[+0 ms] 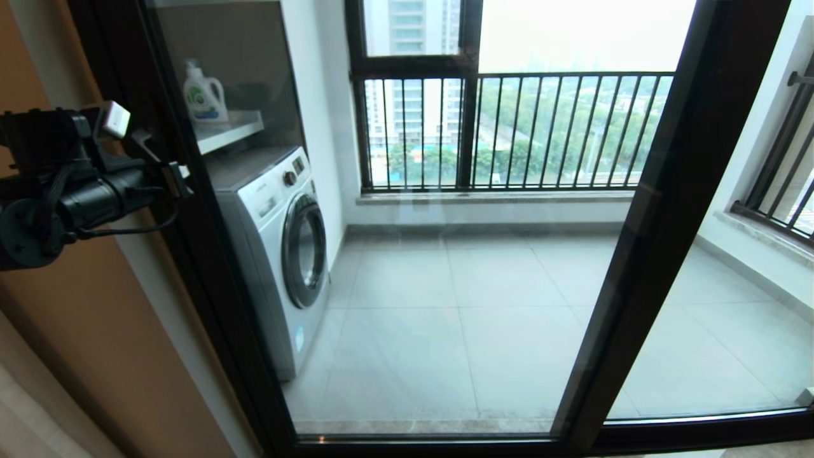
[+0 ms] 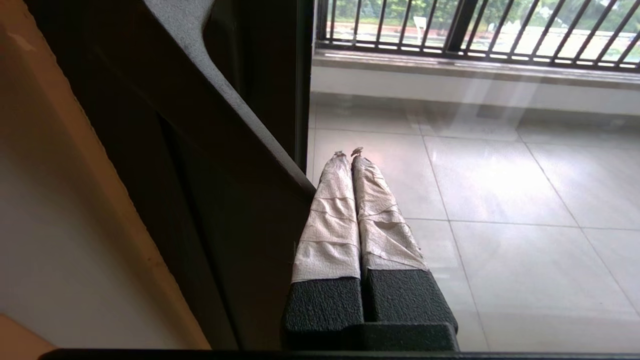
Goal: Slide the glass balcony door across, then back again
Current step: Open the slid door
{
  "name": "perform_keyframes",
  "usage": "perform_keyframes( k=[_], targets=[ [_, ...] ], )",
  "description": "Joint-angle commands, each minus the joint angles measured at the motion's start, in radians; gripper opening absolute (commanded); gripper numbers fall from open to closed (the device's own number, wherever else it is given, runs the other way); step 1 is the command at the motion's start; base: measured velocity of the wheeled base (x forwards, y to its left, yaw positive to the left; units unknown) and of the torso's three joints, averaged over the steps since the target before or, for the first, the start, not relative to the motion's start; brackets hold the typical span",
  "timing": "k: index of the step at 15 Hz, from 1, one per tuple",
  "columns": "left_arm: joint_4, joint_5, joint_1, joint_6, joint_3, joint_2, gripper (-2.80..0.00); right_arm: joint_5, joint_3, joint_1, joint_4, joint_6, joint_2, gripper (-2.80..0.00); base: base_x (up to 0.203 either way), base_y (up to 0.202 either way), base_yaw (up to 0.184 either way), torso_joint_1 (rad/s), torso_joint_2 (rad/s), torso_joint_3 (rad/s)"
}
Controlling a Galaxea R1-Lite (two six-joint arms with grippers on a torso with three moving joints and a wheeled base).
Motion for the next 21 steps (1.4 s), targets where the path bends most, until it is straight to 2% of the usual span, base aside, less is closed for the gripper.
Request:
perform_keyframes(
  k=[1, 5, 9, 13, 21],
  targets=[
    [-0.051, 0.002, 0.013, 0.002, 0.024, 0.011, -2.80, 0.000, 0.012, 0.000, -0.001, 0.000, 0.001, -2.80, 0.000, 0.000, 0.000, 0.000, 0.00, 0.000],
    [-0.126, 0.003, 0.024, 0.003, 0.101, 0.020, -2.80, 0.000, 0.012, 0.000, -0.001, 0.000, 0.001, -2.80, 0.000, 0.000, 0.000, 0.000, 0.00, 0.000],
    [-0.128, 0.000, 0.060, 0.006, 0.100, 0.044, -2.80, 0.000, 0.012, 0.000, -0.001, 0.000, 0.001, -2.80, 0.000, 0.000, 0.000, 0.000, 0.00, 0.000],
    [-0.207, 0.000, 0.081, 0.005, 0.101, 0.077, -2.80, 0.000, 0.012, 0.000, -0.001, 0.000, 0.001, -2.80, 0.000, 0.000, 0.000, 0.000, 0.00, 0.000],
    [-0.209, -0.008, 0.072, 0.002, 0.116, 0.016, -2.80, 0.000, 0.012, 0.000, -0.001, 0.000, 0.001, -2.80, 0.000, 0.000, 0.000, 0.000, 0.00, 0.000]
  ],
)
